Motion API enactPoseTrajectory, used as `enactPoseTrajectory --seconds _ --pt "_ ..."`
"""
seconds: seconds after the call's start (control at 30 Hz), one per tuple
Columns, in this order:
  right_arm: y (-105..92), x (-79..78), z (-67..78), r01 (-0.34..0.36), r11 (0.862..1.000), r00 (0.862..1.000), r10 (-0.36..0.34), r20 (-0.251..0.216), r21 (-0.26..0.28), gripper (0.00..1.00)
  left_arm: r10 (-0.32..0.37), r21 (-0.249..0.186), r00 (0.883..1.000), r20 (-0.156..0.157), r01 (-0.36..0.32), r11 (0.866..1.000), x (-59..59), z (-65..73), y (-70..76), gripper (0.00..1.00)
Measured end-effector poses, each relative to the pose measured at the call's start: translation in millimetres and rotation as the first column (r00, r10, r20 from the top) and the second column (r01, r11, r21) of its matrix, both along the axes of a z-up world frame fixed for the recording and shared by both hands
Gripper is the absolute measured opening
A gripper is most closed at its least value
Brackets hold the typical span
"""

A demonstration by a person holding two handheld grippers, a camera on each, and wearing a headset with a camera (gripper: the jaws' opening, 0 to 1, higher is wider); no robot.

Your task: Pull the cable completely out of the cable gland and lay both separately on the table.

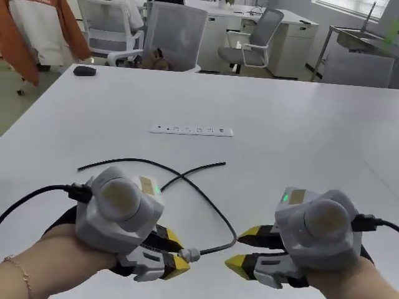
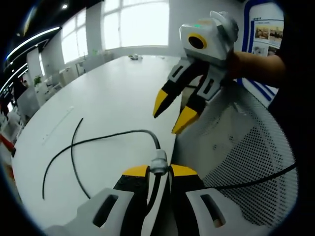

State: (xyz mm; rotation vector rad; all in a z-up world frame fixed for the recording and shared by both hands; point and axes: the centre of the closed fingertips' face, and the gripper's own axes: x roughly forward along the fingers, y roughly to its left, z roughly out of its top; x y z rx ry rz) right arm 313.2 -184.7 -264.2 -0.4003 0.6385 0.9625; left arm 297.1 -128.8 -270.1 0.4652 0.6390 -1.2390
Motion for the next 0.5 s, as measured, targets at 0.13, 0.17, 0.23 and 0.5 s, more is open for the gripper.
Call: enactPoseTrajectory --seconds 0.13,0.17,0.23,0.5 --pt "38.2 -10.9 12.1 -0.177 0.983 0.984 0.176 0.018 0.047 0.26 -0.012 0.027 1.0 0.022 0.011 1.0 -3.6 2.5 11.4 0.17" --pt "44.5 -14.4 11.1 -0.206 0.977 0.979 0.206 0.008 0.053 0.27 -0.024 0.035 0.999 0.034 0.023 0.999 -5.1 2.9 14.5 0.18" --pt "56.6 -24.5 5.0 -0.283 0.957 0.958 0.284 -0.027 0.059 0.27 -0.077 0.034 0.995 0.063 0.075 0.997 -9.8 3.5 15.0 0.18" --pt "72.3 -39.6 -27.0 -0.398 0.917 0.909 0.399 -0.121 0.037 0.27 -0.12 0.012 0.991 0.061 0.12 0.993 -23.0 -6.9 9.6 0.18"
